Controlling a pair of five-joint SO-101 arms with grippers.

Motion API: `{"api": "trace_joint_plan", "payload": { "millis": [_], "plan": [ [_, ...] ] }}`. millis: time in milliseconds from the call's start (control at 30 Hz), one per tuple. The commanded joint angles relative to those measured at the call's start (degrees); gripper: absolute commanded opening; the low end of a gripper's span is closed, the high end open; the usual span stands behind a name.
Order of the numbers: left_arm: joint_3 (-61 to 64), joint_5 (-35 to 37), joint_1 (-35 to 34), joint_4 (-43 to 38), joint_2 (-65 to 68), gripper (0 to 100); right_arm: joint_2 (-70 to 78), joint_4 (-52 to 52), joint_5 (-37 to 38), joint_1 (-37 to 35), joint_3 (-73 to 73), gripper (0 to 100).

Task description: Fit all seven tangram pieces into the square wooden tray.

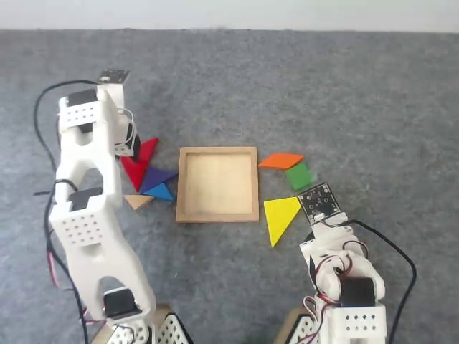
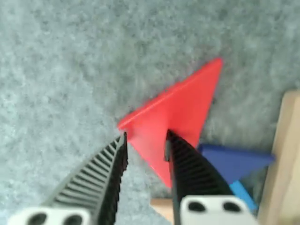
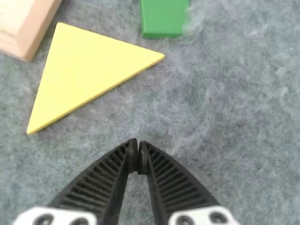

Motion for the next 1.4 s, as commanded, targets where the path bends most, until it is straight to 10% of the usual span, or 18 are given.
{"api": "trace_joint_plan", "payload": {
  "millis": [0,367,1033,1367],
  "plan": [
    [-0.5,-2.1,-2.3,2.9,-6.9,23,-1.1,0.8,0.5,0.0,1.0,0.8],
    [-0.2,-14.9,-0.2,-2.4,-3.3,30,-1.1,0.8,0.5,0.0,1.0,0.8],
    [-0.1,-6.9,-2.1,-5.5,0.3,30,-1.1,5.1,0.7,-9.0,-1.7,0.8],
    [0.0,-6.9,-3.1,-5.9,0.2,30,-1.3,9.7,11.4,20.5,-21.0,0.8]
  ]
}}
